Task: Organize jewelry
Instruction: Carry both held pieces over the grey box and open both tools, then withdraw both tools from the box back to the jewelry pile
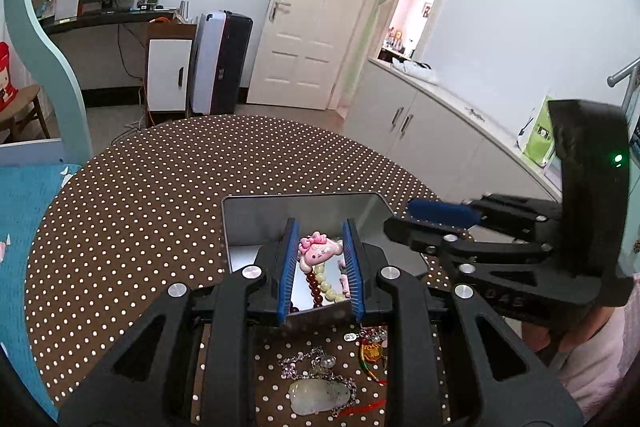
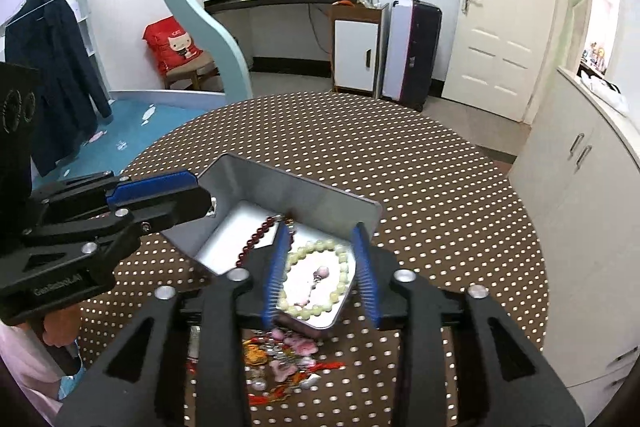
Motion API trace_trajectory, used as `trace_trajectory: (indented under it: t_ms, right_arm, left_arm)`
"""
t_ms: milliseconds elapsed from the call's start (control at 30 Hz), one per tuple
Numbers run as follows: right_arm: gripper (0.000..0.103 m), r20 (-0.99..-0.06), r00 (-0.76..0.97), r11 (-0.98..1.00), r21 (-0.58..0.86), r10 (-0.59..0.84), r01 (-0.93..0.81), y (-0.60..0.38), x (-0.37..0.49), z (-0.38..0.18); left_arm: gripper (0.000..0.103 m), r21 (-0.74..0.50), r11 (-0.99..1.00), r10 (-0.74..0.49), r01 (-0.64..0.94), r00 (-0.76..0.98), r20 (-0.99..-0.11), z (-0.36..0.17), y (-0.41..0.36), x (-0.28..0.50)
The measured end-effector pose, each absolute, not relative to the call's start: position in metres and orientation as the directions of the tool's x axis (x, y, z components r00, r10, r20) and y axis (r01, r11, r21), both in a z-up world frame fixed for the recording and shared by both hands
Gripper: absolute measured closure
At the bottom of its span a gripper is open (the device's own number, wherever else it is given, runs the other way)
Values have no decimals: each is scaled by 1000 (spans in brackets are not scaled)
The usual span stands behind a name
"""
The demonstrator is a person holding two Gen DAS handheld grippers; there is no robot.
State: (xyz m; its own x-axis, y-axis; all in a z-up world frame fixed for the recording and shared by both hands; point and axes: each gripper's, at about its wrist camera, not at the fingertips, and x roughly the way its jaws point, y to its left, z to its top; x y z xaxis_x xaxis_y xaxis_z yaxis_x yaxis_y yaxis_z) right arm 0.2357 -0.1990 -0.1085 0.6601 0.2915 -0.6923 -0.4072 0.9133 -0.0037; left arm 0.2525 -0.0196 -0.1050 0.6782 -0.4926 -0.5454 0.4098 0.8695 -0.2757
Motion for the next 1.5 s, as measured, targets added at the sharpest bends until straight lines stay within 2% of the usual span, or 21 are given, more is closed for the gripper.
trace_trajectory:
  t_ms: [100, 167, 200, 1067, 1167, 1267, 1333, 1500]
  right_arm:
    - [58, -693, 671, 924, -17, 265, -383, -206, 235, -109]
    - [53, -694, 673, 928, -20, 255, -372, -211, 234, -110]
    - [53, -694, 673, 930, -17, 254, -368, -213, 233, -110]
    - [49, -708, 654, 939, 39, 267, -341, -237, 197, -117]
    - [49, -718, 632, 932, 64, 291, -357, -234, 193, -123]
    - [49, -725, 603, 919, 107, 334, -380, -236, 193, -129]
    - [49, -734, 581, 913, 132, 352, -387, -236, 195, -135]
    - [52, -750, 537, 898, 174, 387, -404, -230, 199, -147]
  left_arm:
    - [80, -270, 869, -493, 415, 667, -559, -108, -25, 261]
    - [69, -239, 882, -466, 406, 680, -566, -109, -30, 262]
    - [59, -227, 889, -452, 397, 688, -568, -109, -33, 262]
    - [57, -218, 898, -435, 383, 685, -585, -119, -32, 215]
    - [47, -217, 898, -434, 384, 685, -585, -119, -32, 207]
    - [46, -221, 892, -445, 393, 682, -581, -120, -30, 198]
    - [37, -209, 896, -436, 392, 683, -586, -122, -32, 192]
    - [27, -214, 893, -443, 397, 681, -583, -127, -28, 181]
